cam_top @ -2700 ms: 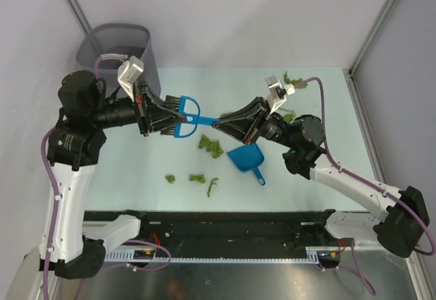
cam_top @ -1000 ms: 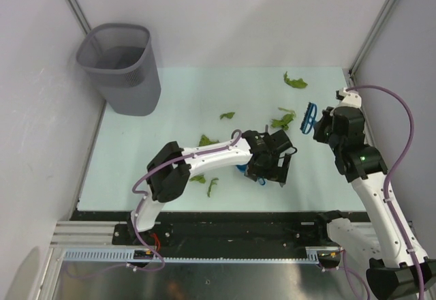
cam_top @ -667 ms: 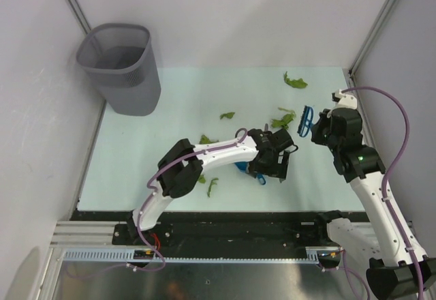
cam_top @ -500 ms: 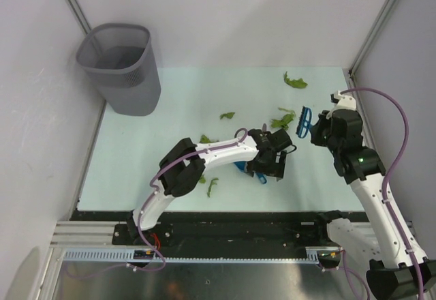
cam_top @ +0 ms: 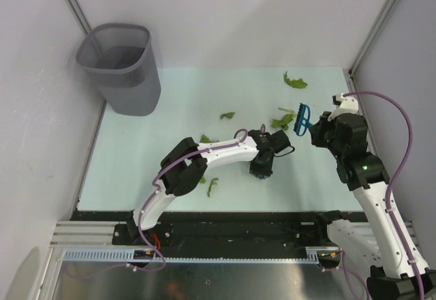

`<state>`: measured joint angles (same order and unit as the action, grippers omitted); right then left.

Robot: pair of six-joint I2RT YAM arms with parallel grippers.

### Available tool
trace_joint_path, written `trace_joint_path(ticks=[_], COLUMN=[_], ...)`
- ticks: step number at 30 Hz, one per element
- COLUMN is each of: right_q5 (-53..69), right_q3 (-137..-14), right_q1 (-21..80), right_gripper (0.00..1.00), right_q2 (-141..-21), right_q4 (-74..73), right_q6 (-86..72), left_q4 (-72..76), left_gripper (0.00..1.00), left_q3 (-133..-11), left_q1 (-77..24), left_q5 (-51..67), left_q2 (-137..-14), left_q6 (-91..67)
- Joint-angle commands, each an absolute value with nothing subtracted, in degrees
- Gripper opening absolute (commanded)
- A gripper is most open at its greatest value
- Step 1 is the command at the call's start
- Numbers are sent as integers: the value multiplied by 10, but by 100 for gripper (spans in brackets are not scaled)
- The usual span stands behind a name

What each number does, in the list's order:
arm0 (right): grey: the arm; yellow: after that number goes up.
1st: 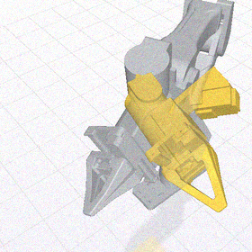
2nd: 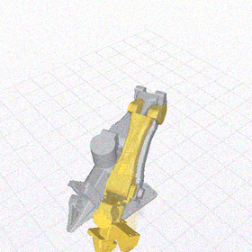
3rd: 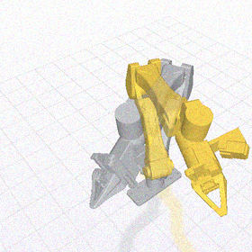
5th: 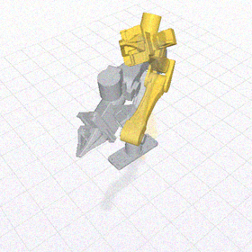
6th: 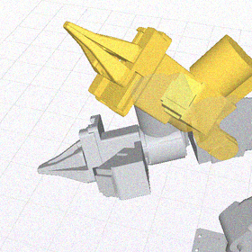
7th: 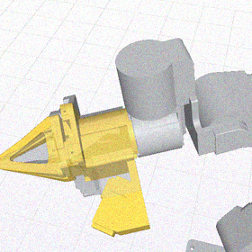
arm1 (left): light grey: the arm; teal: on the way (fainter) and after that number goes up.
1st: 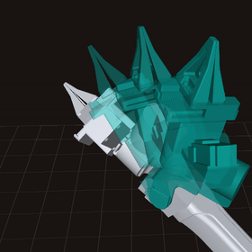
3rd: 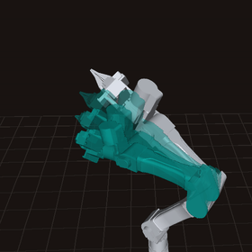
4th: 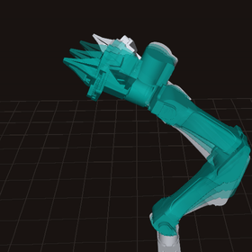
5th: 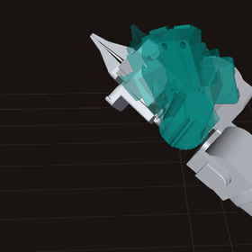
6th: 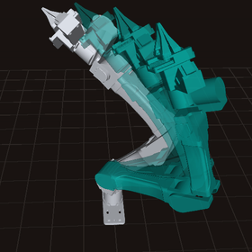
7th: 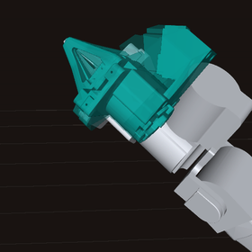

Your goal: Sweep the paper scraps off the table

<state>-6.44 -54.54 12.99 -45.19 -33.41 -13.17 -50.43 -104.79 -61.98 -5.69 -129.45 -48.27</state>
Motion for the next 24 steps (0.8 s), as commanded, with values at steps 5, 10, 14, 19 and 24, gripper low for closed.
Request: trace_joint_path(ticks=[5,10,14,19,24], right_q5=[-47,-45,-37,-25,-27], right_q3=[-547,-547,-547,-548,-560], right_q1=[129,128,128,128,129], right_gripper=[0,0,0,0,0], right_q2=[-427,-415,-410,-408,-407], right_q4=[-305,-308,-303,-295,-303], right_q6=[-121,-118,-116,-119,-125], left_q4=[-490,-460,-420,-403,-403], left_gripper=[19,8,0,0,0], left_q3=[-1014,-989,-954,-933,-861], left_q1=[-628,-628,-625,-621,-620], left_q5=[-75,-55,-53,-26,-46], left_q2=[-1284,-1258,-1199,-1155,-1060], left_q6=[-471,-437,-347,-194,-69])
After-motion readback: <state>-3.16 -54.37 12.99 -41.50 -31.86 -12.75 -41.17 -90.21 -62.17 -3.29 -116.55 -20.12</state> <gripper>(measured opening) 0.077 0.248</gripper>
